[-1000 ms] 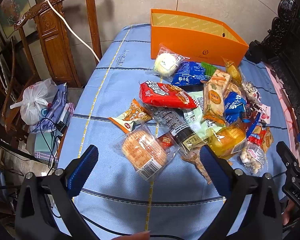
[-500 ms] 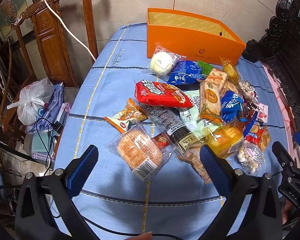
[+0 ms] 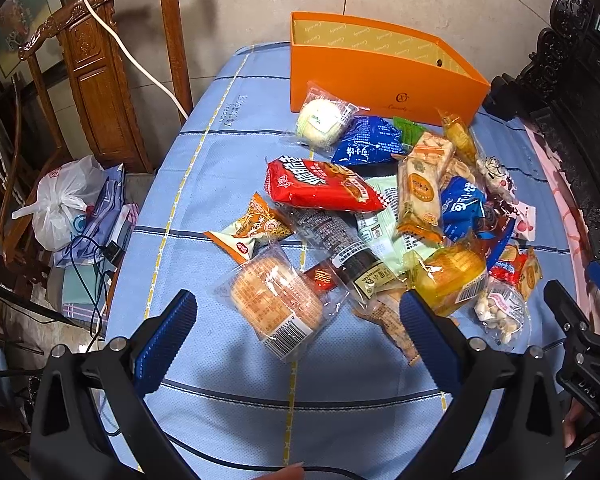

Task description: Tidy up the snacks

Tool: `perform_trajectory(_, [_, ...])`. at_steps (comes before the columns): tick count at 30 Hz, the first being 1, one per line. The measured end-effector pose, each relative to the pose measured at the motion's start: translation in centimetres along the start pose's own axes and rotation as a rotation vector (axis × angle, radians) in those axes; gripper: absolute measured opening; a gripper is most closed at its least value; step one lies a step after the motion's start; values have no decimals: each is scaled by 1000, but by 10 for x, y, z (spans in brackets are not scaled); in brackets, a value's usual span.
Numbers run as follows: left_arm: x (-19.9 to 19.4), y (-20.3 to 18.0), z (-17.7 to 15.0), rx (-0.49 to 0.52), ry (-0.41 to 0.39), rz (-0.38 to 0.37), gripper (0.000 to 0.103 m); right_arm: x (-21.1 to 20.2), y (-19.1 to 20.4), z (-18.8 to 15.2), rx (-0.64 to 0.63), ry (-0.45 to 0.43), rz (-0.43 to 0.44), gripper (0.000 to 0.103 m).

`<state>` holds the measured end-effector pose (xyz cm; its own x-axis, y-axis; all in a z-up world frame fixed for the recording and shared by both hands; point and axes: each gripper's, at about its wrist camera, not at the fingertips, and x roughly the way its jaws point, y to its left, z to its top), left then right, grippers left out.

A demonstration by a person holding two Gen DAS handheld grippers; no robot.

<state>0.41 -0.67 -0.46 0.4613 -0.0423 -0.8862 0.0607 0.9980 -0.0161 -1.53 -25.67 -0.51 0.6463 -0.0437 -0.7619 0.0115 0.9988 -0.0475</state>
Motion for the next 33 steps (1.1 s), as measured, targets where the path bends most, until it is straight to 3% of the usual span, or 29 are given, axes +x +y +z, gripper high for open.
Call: perform_trajectory(33, [7, 2, 0, 3, 26, 12, 99, 3, 1, -1, -7, 11, 1, 100])
